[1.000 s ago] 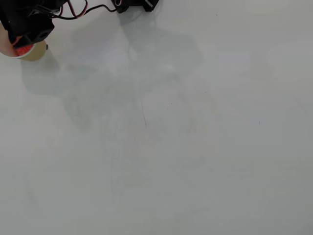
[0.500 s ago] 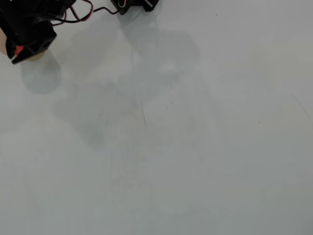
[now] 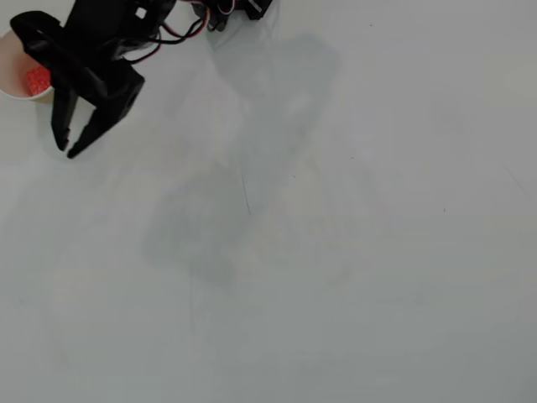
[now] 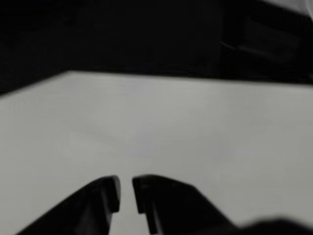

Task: Pick up the cube and drop it in the cup.

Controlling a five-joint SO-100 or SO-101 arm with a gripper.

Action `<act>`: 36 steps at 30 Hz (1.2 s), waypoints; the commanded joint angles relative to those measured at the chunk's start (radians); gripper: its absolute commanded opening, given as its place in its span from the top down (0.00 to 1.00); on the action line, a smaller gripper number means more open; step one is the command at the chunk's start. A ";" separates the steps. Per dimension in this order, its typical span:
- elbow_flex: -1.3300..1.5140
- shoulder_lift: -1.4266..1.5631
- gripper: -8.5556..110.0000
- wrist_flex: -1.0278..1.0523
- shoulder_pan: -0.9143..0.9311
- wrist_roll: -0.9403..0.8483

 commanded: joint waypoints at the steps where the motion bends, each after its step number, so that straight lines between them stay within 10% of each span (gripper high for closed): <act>1: 0.035 0.135 0.93 0.003 -0.095 0.002; 36: 0.612 0.653 0.93 0.184 -0.477 -0.011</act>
